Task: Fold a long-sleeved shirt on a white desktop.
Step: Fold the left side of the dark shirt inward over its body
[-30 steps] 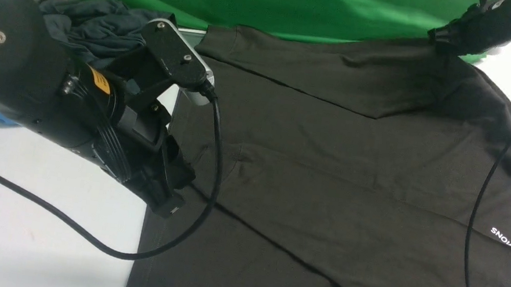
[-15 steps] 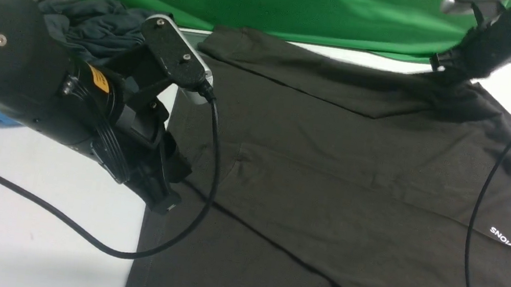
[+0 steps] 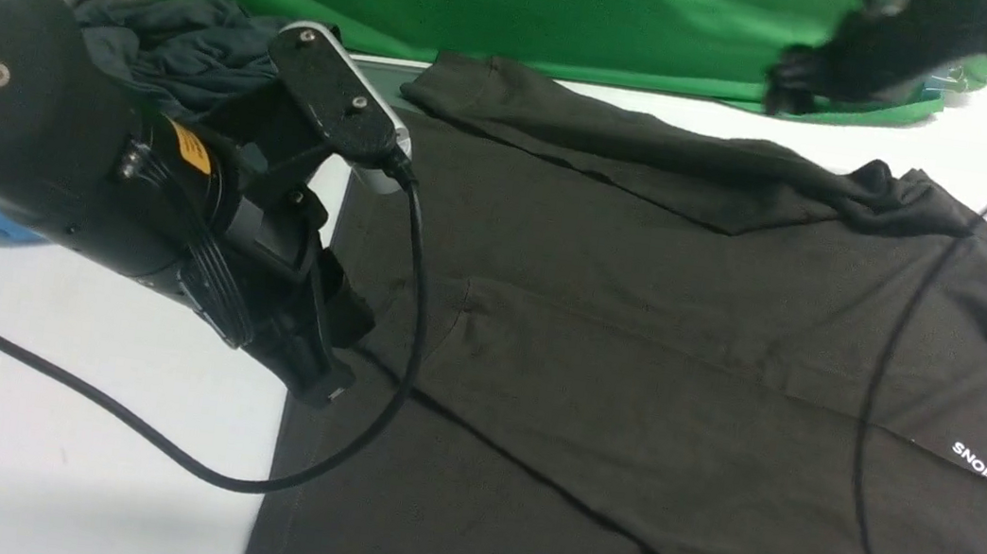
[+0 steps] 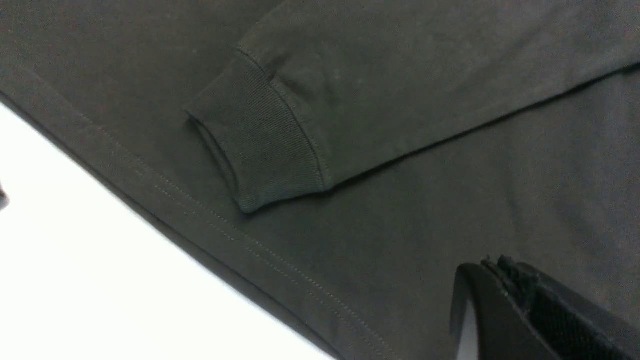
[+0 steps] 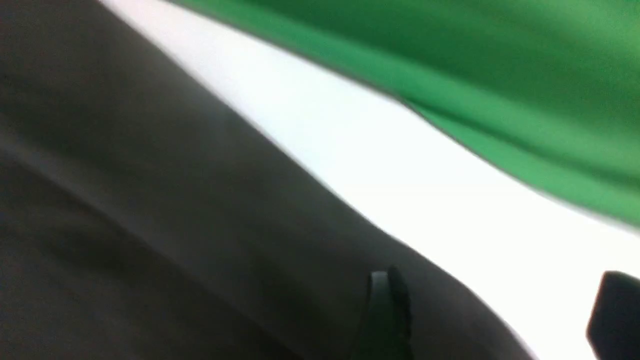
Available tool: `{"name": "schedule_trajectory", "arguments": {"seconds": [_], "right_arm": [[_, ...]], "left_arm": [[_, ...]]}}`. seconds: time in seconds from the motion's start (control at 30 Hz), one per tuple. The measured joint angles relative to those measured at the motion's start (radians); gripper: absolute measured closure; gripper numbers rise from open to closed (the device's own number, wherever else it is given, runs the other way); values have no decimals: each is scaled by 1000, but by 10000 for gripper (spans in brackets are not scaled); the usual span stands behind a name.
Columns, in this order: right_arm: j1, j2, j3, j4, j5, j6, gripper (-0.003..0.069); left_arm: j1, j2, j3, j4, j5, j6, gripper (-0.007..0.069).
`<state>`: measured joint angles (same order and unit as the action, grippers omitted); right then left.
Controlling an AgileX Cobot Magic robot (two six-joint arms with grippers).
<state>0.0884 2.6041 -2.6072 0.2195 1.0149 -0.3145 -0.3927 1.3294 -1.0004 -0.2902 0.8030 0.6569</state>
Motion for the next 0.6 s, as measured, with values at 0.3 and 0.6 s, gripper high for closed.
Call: {"name": "schedule_trajectory", "arguments": {"seconds": [0.3, 0.6], "right_arm": [[46, 131, -1, 27, -116, -126, 127], [43, 145, -6, 34, -154, -160, 477]], "left_arm": [[0, 0, 0, -22, 0, 21, 606], [0, 0, 0, -22, 5, 21, 606]]}}
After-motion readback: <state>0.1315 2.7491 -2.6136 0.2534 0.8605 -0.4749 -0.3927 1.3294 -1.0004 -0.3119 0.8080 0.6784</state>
